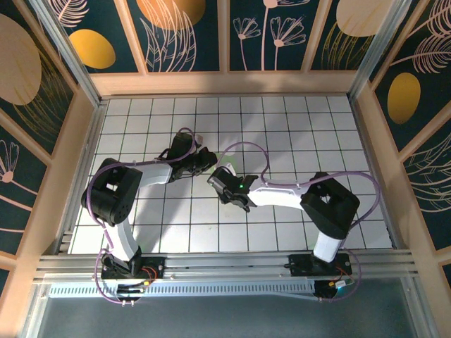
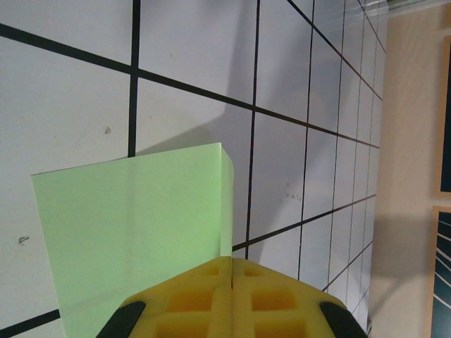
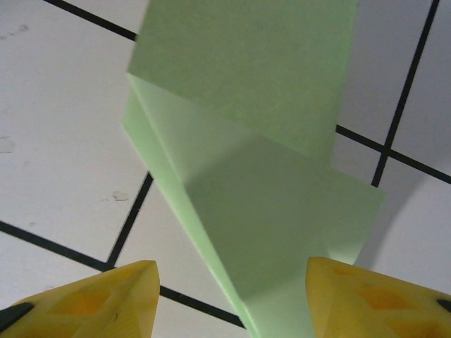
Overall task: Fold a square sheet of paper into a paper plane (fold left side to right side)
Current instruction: Fourth fold the wing at the center of the table.
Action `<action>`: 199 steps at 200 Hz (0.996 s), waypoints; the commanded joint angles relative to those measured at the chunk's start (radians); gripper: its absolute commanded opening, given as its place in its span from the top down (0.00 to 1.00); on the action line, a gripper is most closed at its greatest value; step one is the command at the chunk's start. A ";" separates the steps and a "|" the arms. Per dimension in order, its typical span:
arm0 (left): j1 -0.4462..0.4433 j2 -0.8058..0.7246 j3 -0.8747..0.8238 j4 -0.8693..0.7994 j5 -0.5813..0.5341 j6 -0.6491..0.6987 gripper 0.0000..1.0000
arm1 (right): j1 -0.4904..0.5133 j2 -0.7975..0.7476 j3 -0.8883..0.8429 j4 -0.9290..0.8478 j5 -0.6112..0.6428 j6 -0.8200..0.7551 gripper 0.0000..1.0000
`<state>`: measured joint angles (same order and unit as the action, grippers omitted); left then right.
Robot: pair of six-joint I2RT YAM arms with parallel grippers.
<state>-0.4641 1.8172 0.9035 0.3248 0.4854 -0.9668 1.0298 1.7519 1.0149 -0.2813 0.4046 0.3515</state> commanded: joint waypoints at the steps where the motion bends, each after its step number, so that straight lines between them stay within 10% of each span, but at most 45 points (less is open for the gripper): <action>1: -0.007 -0.021 0.019 -0.019 -0.016 0.002 1.00 | 0.006 0.024 0.020 -0.026 0.072 0.030 0.45; 119: -0.008 -0.023 0.020 -0.019 -0.021 0.000 1.00 | 0.005 0.038 0.011 -0.042 0.109 0.037 0.79; 156: -0.006 -0.058 0.011 -0.021 -0.040 0.009 0.88 | -0.006 0.031 0.005 -0.037 0.105 0.019 1.00; 199: 0.039 -0.159 -0.040 -0.039 -0.060 0.024 0.62 | -0.023 0.013 -0.008 -0.023 0.060 -0.036 1.00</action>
<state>-0.4576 1.7401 0.8944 0.3035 0.4412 -0.9554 1.0233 1.7729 1.0145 -0.2962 0.4755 0.3508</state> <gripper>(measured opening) 0.346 0.053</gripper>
